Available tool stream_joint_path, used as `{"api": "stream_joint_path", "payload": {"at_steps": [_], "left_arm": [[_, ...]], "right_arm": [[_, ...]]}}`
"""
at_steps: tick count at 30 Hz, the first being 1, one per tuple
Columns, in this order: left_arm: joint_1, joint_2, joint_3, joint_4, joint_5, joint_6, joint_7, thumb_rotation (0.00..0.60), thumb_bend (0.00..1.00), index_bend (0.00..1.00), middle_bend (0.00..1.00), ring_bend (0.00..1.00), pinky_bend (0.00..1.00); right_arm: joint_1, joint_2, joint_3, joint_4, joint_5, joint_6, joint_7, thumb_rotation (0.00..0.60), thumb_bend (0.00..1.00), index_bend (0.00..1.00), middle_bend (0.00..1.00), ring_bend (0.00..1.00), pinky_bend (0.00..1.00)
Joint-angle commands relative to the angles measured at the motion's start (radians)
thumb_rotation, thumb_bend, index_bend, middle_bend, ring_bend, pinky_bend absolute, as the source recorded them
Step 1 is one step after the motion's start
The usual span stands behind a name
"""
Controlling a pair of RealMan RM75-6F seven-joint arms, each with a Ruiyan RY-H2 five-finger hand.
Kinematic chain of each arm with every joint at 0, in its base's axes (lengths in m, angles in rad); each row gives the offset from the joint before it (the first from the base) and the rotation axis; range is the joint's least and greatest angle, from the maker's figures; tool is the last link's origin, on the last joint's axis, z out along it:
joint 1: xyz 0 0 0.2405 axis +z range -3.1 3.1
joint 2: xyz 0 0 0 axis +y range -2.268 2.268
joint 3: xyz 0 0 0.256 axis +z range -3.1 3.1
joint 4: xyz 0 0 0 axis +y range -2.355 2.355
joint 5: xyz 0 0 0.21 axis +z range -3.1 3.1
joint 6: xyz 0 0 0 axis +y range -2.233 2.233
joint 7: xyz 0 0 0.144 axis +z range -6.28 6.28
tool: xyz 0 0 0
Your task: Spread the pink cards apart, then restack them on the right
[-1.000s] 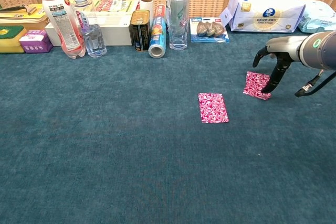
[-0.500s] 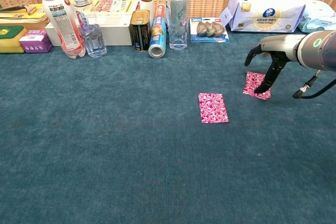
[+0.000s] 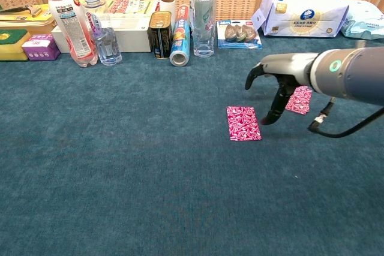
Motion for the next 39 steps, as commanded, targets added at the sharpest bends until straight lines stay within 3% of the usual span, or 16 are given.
{"api": "stream_joint_path", "payload": {"at_steps": [1, 14, 25, 39], "left_arm": [[0.002, 0.004, 0.0, 0.008, 0.001, 0.006, -0.018, 0.6, 0.06, 0.0, 0.0, 0.0, 0.01], [0.005, 0.018, 0.001, 0.043, 0.009, 0.026, -0.101, 0.6, 0.06, 0.0, 0.0, 0.0, 0.01], [0.004, 0.018, 0.004, 0.041, 0.019, 0.025, -0.094, 0.6, 0.06, 0.0, 0.0, 0.0, 0.01], [0.003, 0.017, 0.005, 0.039, 0.019, 0.024, -0.087, 0.6, 0.06, 0.0, 0.0, 0.0, 0.01]], "right_arm": [[0.019, -0.027, 0.0, -0.002, 0.002, 0.02, -0.025, 0.599, 0.26, 0.18, 0.0, 0.0, 0.0], [0.056, -0.123, 0.0, 0.057, 0.042, 0.057, -0.093, 0.598, 0.26, 0.17, 0.0, 0.0, 0.0], [0.041, -0.099, 0.006, 0.031, 0.061, 0.053, -0.096, 0.6, 0.26, 0.15, 0.0, 0.0, 0.0], [0.03, -0.112, -0.007, 0.046, 0.019, 0.064, -0.095, 0.6, 0.15, 0.14, 0.0, 0.0, 0.0]]}}
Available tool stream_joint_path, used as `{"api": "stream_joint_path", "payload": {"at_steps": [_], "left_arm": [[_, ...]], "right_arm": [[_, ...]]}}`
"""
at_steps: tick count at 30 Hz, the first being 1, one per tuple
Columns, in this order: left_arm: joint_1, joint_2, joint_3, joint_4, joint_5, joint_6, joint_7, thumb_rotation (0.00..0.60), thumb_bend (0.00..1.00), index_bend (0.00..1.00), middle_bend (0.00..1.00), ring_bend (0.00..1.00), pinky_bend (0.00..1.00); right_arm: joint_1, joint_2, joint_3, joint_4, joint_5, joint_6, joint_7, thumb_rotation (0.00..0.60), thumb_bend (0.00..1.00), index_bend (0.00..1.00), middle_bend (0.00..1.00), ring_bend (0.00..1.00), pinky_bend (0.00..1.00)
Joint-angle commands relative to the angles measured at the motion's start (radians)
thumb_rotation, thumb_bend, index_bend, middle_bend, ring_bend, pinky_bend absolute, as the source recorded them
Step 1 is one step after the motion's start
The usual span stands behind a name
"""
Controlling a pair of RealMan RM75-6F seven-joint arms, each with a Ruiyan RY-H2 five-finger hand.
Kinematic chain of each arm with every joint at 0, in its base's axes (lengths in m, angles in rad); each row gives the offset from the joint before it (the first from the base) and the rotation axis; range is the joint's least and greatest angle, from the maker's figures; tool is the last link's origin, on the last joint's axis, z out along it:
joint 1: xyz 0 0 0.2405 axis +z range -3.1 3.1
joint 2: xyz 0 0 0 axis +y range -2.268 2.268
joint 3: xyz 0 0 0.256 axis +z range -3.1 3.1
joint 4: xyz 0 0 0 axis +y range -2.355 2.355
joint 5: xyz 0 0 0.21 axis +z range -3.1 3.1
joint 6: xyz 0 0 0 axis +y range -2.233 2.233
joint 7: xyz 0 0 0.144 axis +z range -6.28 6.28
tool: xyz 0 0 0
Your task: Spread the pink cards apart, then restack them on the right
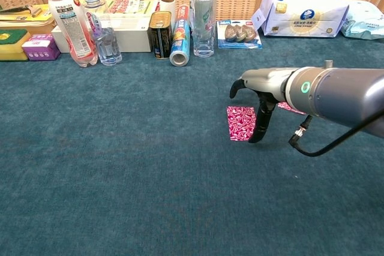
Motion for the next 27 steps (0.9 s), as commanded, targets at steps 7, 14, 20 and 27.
{"api": "stream_joint_path", "payload": {"at_steps": [7, 14, 20, 27], "left_arm": [[-0.005, -0.001, 0.001, -0.007, 0.0, -0.011, 0.016, 0.6, 0.06, 0.0, 0.0, 0.0, 0.01], [-0.006, -0.002, 0.0, -0.012, -0.003, -0.014, 0.026, 0.6, 0.06, 0.0, 0.0, 0.0, 0.01], [-0.007, -0.002, 0.0, -0.014, -0.006, -0.016, 0.026, 0.6, 0.06, 0.0, 0.0, 0.0, 0.01], [-0.007, -0.001, 0.0, -0.014, -0.004, -0.015, 0.022, 0.6, 0.06, 0.0, 0.0, 0.0, 0.01]], "right_arm": [[-0.017, -0.02, -0.014, 0.027, -0.04, 0.011, 0.006, 0.6, 0.14, 0.14, 0.0, 0.0, 0.0], [-0.026, -0.028, -0.009, 0.037, -0.048, 0.001, 0.012, 0.6, 0.14, 0.14, 0.0, 0.0, 0.0], [-0.031, -0.029, -0.005, 0.046, -0.044, -0.003, 0.007, 0.6, 0.14, 0.17, 0.0, 0.0, 0.0], [-0.037, -0.041, -0.006, 0.055, -0.056, -0.005, 0.007, 0.6, 0.14, 0.19, 0.0, 0.0, 0.0]]}}
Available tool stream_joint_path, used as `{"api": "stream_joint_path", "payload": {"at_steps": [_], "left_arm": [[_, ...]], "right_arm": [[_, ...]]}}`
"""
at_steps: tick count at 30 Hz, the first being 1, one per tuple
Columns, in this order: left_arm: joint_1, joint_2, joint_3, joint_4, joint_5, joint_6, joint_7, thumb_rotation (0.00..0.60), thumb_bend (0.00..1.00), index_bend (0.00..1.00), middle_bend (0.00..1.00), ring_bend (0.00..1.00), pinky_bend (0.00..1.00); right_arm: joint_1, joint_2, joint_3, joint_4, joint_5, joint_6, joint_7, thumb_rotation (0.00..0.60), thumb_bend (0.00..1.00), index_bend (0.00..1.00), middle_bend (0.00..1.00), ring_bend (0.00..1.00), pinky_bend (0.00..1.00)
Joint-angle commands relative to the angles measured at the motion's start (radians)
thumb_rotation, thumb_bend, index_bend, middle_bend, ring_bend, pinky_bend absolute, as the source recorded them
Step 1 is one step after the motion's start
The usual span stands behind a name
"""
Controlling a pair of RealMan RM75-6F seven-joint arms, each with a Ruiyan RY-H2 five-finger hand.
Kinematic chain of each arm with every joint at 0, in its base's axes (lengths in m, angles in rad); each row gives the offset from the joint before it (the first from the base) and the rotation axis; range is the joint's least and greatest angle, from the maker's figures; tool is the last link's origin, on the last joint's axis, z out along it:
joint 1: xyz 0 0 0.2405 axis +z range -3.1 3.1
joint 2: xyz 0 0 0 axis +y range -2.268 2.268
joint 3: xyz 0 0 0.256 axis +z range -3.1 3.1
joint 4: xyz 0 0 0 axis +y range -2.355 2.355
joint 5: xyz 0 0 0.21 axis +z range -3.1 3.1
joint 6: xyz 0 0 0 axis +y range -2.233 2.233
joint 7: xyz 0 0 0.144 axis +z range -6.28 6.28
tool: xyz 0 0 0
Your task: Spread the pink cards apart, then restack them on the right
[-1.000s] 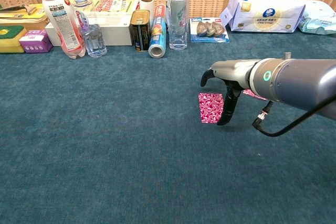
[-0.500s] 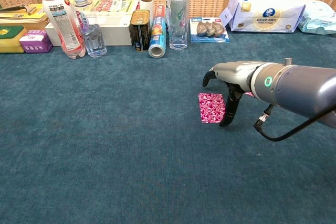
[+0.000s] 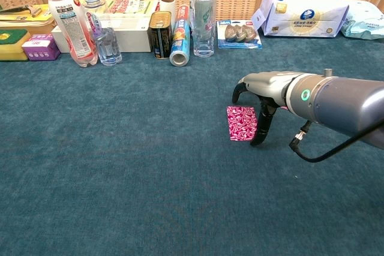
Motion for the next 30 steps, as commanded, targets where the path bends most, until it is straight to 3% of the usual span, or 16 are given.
{"api": "stream_joint_path", "payload": {"at_steps": [1, 30], "left_arm": [[0.0, 0.0, 0.0, 0.0, 0.001, 0.0, -0.002, 0.6, 0.06, 0.0, 0.0, 0.0, 0.01], [0.001, 0.001, 0.0, 0.002, 0.0, 0.005, -0.008, 0.6, 0.06, 0.0, 0.0, 0.0, 0.01]], "right_arm": [[-0.002, -0.005, -0.001, 0.004, -0.005, -0.001, 0.001, 0.6, 0.14, 0.19, 0.0, 0.0, 0.0], [-0.024, -0.022, 0.022, 0.022, -0.02, -0.01, 0.01, 0.6, 0.18, 0.31, 0.0, 0.0, 0.0]]}}
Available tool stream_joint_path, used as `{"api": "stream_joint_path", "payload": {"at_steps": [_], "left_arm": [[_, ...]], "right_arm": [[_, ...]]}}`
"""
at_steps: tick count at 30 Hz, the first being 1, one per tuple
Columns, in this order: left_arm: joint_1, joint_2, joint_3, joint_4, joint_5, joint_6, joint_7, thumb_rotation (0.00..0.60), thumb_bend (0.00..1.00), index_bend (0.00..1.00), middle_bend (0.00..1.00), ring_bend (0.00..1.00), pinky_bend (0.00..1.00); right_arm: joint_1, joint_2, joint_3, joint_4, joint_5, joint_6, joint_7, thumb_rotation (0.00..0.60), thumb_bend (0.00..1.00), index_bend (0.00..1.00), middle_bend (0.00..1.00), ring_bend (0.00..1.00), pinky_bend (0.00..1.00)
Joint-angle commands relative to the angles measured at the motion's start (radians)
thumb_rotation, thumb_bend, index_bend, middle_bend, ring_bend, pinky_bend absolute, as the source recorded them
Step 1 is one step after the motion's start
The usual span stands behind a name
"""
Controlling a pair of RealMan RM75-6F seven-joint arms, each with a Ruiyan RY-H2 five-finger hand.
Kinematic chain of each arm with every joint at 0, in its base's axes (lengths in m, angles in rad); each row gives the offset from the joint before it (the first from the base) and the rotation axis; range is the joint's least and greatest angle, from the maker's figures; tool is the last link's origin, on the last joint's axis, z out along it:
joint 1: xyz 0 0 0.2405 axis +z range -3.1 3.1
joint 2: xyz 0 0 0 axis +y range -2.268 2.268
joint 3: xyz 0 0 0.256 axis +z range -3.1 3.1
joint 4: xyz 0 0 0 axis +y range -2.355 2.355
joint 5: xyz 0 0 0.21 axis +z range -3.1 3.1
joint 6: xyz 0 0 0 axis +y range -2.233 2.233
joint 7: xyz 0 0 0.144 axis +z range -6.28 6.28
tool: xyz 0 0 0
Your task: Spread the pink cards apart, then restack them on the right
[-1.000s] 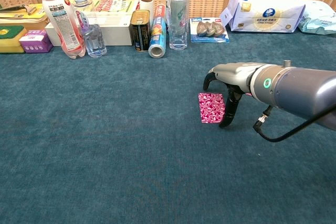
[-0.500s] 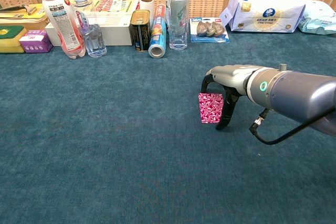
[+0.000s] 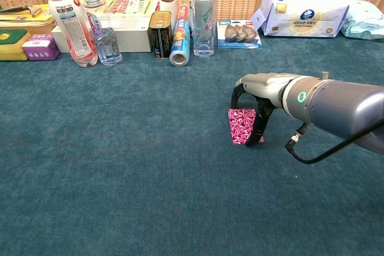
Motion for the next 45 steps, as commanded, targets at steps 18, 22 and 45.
{"api": "stream_joint_path", "payload": {"at_steps": [18, 22, 45], "left_arm": [[0.0, 0.001, 0.0, -0.001, 0.0, -0.001, 0.0, 0.6, 0.06, 0.0, 0.0, 0.0, 0.01], [-0.002, 0.001, 0.0, -0.003, -0.002, -0.003, 0.002, 0.6, 0.06, 0.0, 0.0, 0.0, 0.01], [-0.003, -0.006, -0.001, -0.017, -0.009, -0.013, 0.042, 0.6, 0.06, 0.0, 0.0, 0.0, 0.01]], "right_arm": [[-0.016, 0.04, 0.012, -0.054, -0.022, 0.021, 0.005, 0.6, 0.19, 0.31, 0.0, 0.0, 0.0], [-0.02, 0.061, 0.019, -0.068, -0.016, 0.026, 0.005, 0.6, 0.19, 0.31, 0.0, 0.0, 0.0], [-0.036, 0.187, 0.037, 0.01, 0.055, -0.066, 0.037, 0.6, 0.19, 0.31, 0.0, 0.0, 0.02]]}}
